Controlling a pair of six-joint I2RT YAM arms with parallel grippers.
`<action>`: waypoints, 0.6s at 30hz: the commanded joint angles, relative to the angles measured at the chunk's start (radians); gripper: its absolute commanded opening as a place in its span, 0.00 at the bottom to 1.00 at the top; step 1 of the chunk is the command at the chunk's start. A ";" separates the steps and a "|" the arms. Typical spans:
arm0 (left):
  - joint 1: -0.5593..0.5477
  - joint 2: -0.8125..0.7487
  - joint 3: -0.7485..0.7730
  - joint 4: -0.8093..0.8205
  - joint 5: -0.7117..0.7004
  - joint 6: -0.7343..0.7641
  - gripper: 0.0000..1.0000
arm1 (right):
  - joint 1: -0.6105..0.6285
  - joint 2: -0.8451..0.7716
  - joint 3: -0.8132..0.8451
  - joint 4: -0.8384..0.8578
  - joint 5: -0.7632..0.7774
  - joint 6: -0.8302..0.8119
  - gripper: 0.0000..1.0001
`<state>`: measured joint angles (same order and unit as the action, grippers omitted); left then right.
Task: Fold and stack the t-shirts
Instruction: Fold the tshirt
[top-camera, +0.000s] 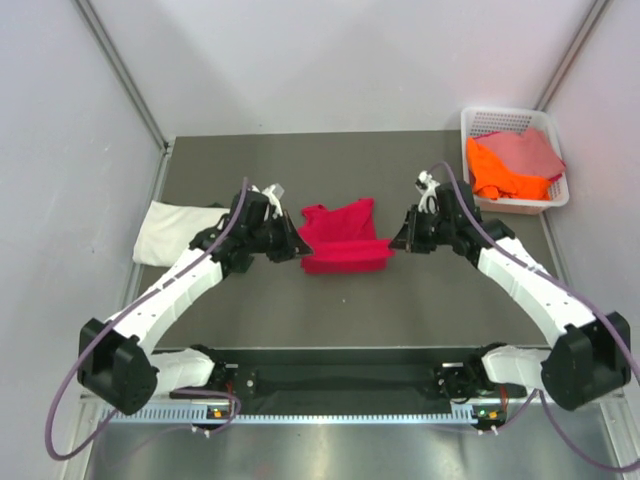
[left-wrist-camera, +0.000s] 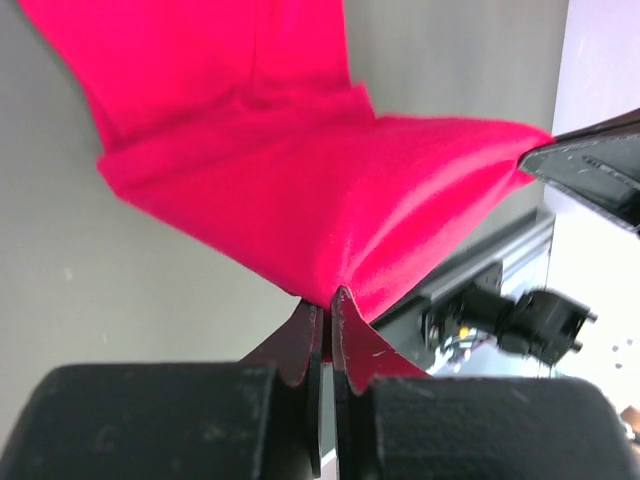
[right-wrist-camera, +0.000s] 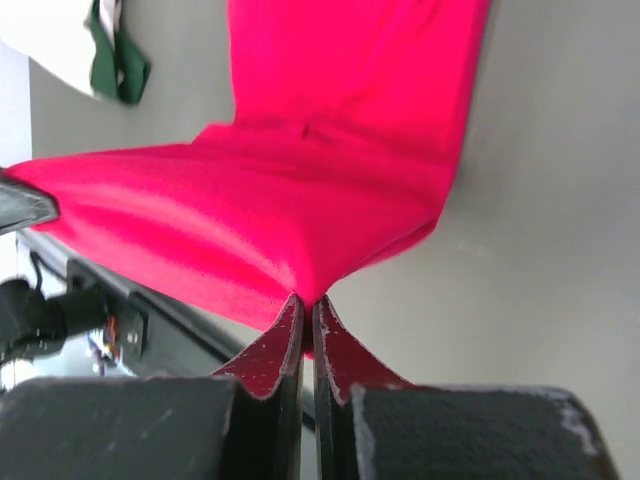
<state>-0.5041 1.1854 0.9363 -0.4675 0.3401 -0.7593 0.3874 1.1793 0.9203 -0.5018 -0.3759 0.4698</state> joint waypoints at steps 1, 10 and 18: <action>0.041 0.048 0.093 0.003 -0.010 0.014 0.00 | -0.036 0.099 0.124 0.031 0.023 -0.036 0.00; 0.219 0.291 0.209 0.134 0.111 0.023 0.00 | -0.120 0.386 0.349 0.092 -0.044 -0.043 0.00; 0.306 0.742 0.593 0.169 0.165 0.031 0.99 | -0.176 0.729 0.636 0.218 -0.072 0.021 0.81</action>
<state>-0.2264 1.8366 1.3903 -0.3378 0.4831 -0.7479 0.2470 1.8435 1.4654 -0.3756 -0.4557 0.4690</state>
